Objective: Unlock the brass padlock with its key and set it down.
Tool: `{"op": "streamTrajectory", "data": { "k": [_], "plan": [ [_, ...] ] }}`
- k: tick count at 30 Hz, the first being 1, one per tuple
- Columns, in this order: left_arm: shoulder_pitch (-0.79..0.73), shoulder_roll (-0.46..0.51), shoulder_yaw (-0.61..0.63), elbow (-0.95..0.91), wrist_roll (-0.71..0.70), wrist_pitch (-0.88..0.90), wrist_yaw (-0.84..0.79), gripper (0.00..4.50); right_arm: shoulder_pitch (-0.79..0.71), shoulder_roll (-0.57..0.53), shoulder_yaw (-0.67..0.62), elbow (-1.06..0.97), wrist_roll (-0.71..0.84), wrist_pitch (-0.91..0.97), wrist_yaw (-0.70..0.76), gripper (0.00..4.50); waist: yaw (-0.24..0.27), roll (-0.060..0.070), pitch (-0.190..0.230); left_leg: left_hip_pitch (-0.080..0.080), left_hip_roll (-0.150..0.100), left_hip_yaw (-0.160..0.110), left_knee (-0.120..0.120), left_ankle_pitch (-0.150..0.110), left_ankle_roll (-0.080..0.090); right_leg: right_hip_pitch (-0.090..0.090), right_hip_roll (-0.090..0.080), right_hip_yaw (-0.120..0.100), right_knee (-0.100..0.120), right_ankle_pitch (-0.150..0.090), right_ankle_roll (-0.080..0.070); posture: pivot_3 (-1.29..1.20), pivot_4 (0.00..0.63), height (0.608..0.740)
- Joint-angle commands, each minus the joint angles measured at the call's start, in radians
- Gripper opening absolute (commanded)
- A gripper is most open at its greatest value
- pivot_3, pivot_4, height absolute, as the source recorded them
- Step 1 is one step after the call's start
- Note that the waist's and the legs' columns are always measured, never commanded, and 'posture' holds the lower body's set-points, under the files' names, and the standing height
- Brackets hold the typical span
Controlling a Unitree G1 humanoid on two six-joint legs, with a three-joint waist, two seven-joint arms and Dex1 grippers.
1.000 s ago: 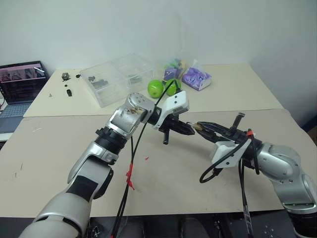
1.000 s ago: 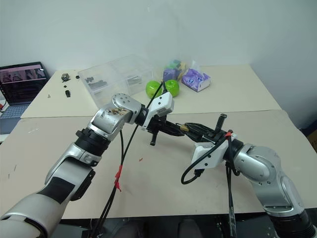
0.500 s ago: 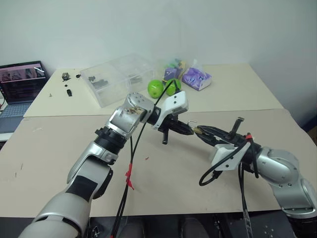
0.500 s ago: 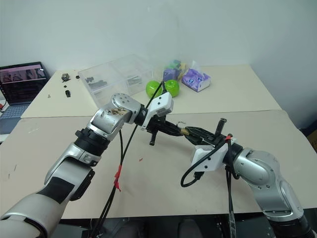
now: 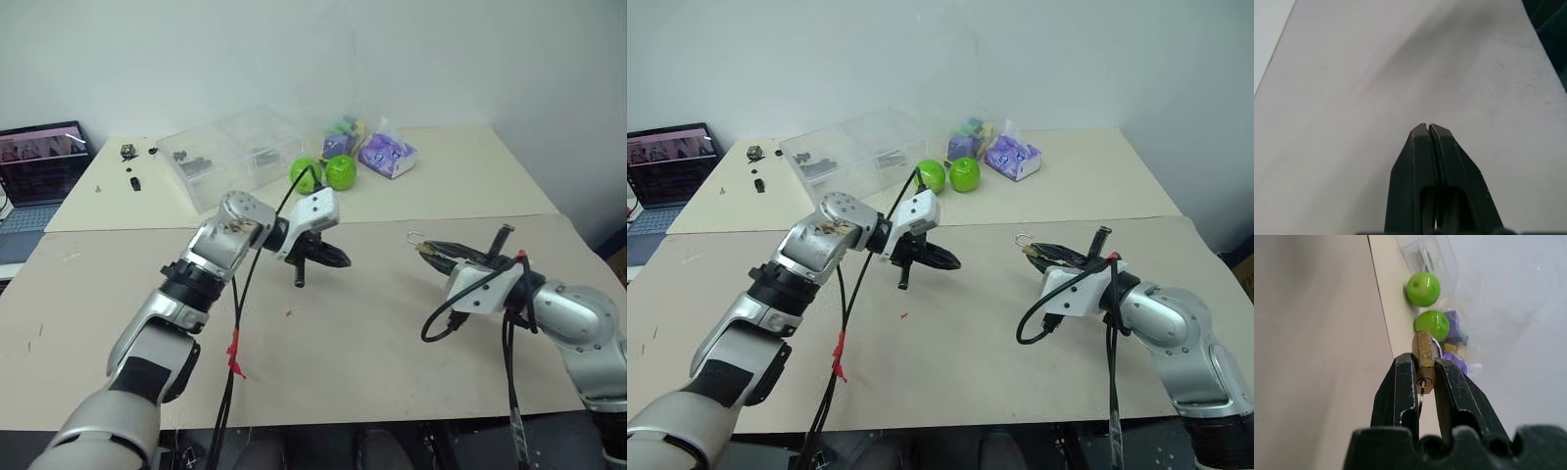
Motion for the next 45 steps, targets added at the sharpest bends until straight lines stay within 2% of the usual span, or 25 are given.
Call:
{"op": "streamTrajectory", "data": {
  "k": [1, 2, 5, 8, 9, 15, 20, 29, 38, 40, 42, 45],
  "plan": [
    [0.026, 0.021, 0.069, -0.088, -0.059, 0.027, -0.004, 1.5, -0.041, 0.023, 0.026, -0.032, 0.048, 0.014, 0.017, 0.15, -0.001, 0.0, 0.0, 0.0, 0.0, 0.0, 0.0, 0.0, 0.0, 0.0, 0.0, 0.0, 0.0, 0.0, 0.0, 0.0, 0.15, 0.74],
    [0.038, 0.022, 0.087, -0.104, -0.077, 0.017, -0.01, 1.83, -0.045, 0.026, 0.039, -0.035, 0.057, 0.027, 0.033, 0.15, 0.0, 0.0, 0.0, 0.0, 0.0, 0.0, 0.0, 0.0, 0.0, 0.0, 0.0, 0.0, 0.0, 0.0, 0.0, 0.0, 0.15, 0.74],
    [0.102, 0.103, 0.104, -0.108, -0.053, -0.233, -0.097, 2.94, -0.062, 0.042, 0.084, -0.046, 0.126, 0.111, 0.098, 0.15, 0.0, 0.0, 0.0, 0.0, 0.0, 0.0, 0.0, 0.0, 0.0, 0.0, -0.001, 0.0, 0.0, 0.0, 0.0, 0.0, 0.15, 0.74],
    [0.111, 0.148, 0.134, -0.061, -0.059, -0.314, -0.121, 4.16, -0.083, 0.057, 0.103, -0.048, 0.183, 0.189, 0.139, 0.15, 0.0, 0.001, 0.0, 0.0, 0.001, 0.0, -0.001, 0.0, 0.0, -0.001, 0.0, 0.002, 0.0, 0.001, -0.002, 0.0, 0.15, 0.74],
    [0.109, 0.164, 0.147, -0.047, -0.069, -0.332, -0.134, 4.38, -0.089, 0.063, 0.115, -0.049, 0.195, 0.209, 0.151, 0.15, 0.001, 0.001, 0.0, 0.0, 0.001, 0.0, -0.001, 0.0, 0.0, -0.001, 0.0, 0.002, 0.0, 0.001, -0.002, 0.0, 0.15, 0.74],
    [0.109, 0.215, 0.18, -0.019, -0.052, -0.41, -0.152, 4.45, -0.155, 0.122, 0.215, -0.012, 0.247, 0.329, 0.218, 0.15, 0.003, 0.0, 0.0, 0.0, 0.001, 0.001, 0.0, 0.0, 0.0, -0.001, 0.0, 0.002, -0.001, 0.001, -0.002, 0.0, 0.15, 0.74],
    [0.16, 0.243, 0.16, -0.079, -0.033, -0.416, -0.16, 4.45, -0.27, 0.192, 0.34, 0.11, 0.174, 0.281, 0.237, 0.15, -0.004, 0.0, 0.0, 0.0, 0.001, 0.002, 0.0, 0.0, 0.0, -0.002, 0.0, 0.002, 0.0, 0.002, -0.002, 0.0, 0.15, 0.74],
    [0.21, 0.264, 0.15, -0.152, 0.003, -0.382, -0.114, 4.45, -0.386, 0.294, 0.503, 0.382, 0.022, 0.074, 0.21, 0.15, -0.002, 0.001, 0.0, 0.0, 0.005, 0.001, -0.001, 0.0, 0.0, -0.004, 0.005, 0.002, 0.001, 0.002, -0.003, 0.0, 0.15, 0.74],
    [0.22, 0.274, 0.145, -0.183, -0.004, -0.34, -0.121, 4.45, -0.416, 0.317, 0.531, 0.547, -0.068, -0.077, 0.157, 0.15, -0.005, 0.001, 0.0, 0.0, 0.005, 0.001, -0.001, 0.0, 0.0, -0.004, 0.005, 0.003, 0.001, 0.002, -0.003, 0.0, 0.15, 0.74],
    [0.222, 0.269, 0.149, -0.189, -0.022, -0.327, -0.131, 4.5, -0.4, 0.297, 0.529, 0.538, -0.082, -0.1, 0.157, 1.13, -0.005, 0.001, 0.0, 0.0, 0.005, 0.001, -0.001, 0.0, 0.0, -0.004, 0.005, 0.003, 0.001, 0.002, -0.003, 0.0, 0.15, 0.74],
    [0.209, 0.259, 0.154, -0.186, -0.041, -0.304, -0.142, 4.5, -0.37, 0.259, 0.506, 0.499, -0.072, -0.11, 0.173, 1.58, -0.002, 0.001, 0.0, 0.0, 0.005, 0.001, -0.001, 0.0, 0.0, -0.004, 0.005, 0.003, 0.001, 0.002, -0.003, 0.0, 0.15, 0.74],
    [0.187, 0.253, 0.154, -0.167, -0.056, -0.295, -0.167, 4.5, -0.316, 0.162, 0.461, 0.422, -0.044, -0.117, 0.213, 2.73, 0.001, 0.001, 0.0, 0.0, 0.005, 0.001, -0.001, 0.0, 0.0, -0.004, 0.005, 0.003, 0.001, 0.002, -0.003, 0.0, 0.15, 0.74]
  ]
}}
